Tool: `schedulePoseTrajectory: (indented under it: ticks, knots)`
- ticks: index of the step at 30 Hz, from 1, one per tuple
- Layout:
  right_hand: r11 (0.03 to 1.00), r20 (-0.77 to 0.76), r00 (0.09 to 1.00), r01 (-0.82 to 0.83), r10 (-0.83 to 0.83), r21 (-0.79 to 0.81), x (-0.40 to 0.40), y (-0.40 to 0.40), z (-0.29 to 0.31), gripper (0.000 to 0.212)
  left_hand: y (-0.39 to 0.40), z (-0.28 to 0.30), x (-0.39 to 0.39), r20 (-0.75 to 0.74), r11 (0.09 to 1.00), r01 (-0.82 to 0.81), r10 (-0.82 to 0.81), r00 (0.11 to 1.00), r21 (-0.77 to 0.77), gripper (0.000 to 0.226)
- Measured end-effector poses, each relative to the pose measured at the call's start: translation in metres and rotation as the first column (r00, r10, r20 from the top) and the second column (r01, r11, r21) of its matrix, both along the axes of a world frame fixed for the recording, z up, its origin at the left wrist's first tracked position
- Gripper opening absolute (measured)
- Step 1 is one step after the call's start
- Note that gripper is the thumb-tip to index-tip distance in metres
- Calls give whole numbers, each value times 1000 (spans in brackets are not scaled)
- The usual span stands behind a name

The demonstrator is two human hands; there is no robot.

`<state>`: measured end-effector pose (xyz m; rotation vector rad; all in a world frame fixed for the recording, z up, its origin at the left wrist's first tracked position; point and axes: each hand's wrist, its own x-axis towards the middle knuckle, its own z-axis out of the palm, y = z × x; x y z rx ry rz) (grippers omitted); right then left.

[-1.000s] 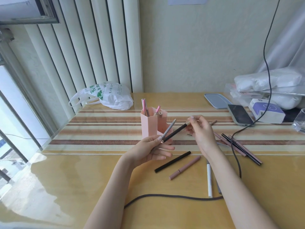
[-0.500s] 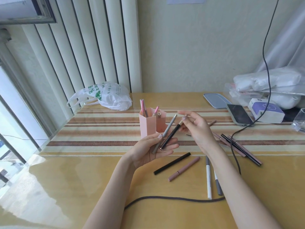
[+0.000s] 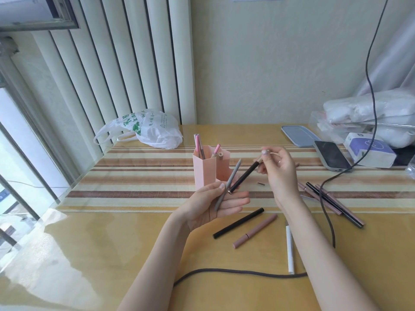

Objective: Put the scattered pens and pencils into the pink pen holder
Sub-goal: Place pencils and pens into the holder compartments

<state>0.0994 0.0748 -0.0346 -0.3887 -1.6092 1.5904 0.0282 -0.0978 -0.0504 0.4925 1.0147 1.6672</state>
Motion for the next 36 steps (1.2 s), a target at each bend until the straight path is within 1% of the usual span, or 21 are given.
schedulePoseTrajectory:
  ticks: [1,3,6,8,11,13,15,16,18,20,21,23,24,25,27,28,30,32,34,36]
  knots:
    - [1000,-8,1000,11,-11,14,1,1,1,5,1,0,1,10,1000,4,-4,1000,2,27]
    - [999,6,1000,-17,16,46,3,2,3,8,3,2,2,22,1000,19,-19,1000,7,24]
    - [995,73,994,-88,85,45,2,-1,3,9,3,3,4,38,999,36,-36,999,16,20]
    - [992,124,985,-122,117,34,1,-4,0,8,2,3,5,14,1000,23,-23,1000,5,18]
    - [984,128,976,-178,175,12,2,-9,-5,10,3,1,6,-66,999,26,-27,997,-21,33]
    - [977,92,973,-211,212,-20,3,-12,-6,11,3,2,8,-113,999,31,-34,993,-30,38]
    - [969,20,971,-234,236,-76,4,-14,-4,12,4,4,9,-172,999,-1,-6,985,-37,30]
    - [967,-13,972,-236,236,-94,5,-13,-2,13,5,5,9,-159,999,-29,25,987,-27,27]
    - [966,-62,972,-234,228,-108,6,-11,3,12,7,6,8,-62,998,-61,62,996,23,36]
    - [967,-99,971,-230,219,-108,7,-9,9,11,7,8,7,-1,995,-15,15,1000,103,44]
    - [970,-105,971,-224,214,-96,7,-8,12,11,6,9,8,-6,990,17,-16,1000,139,46]
    - [976,-86,974,-213,209,-49,7,-7,16,12,6,9,8,-107,990,19,-4,994,140,44]
    - [976,-70,974,-216,215,-19,7,-6,17,12,7,8,9,-198,994,-28,50,979,110,38]
    - [974,-51,972,-227,228,13,7,-7,17,12,10,9,10,-297,992,-105,122,947,74,31]
    - [962,-13,965,-261,263,78,6,-9,18,10,15,12,12,-486,962,-271,247,838,23,23]
    - [954,3,959,-281,282,105,6,-11,19,9,17,14,12,-578,945,-328,276,768,15,23]
    - [939,24,949,-315,314,139,5,-15,20,8,20,17,10,-721,927,-374,274,636,23,35]
    - [930,31,942,-335,334,150,4,-17,20,7,21,21,9,-792,923,-383,258,554,33,45]
    - [926,53,941,-339,335,165,4,-15,21,7,22,22,6,-835,917,-397,248,491,39,46]
    - [918,98,937,-348,335,188,4,-12,23,7,22,22,2,-890,912,-410,198,411,14,46]
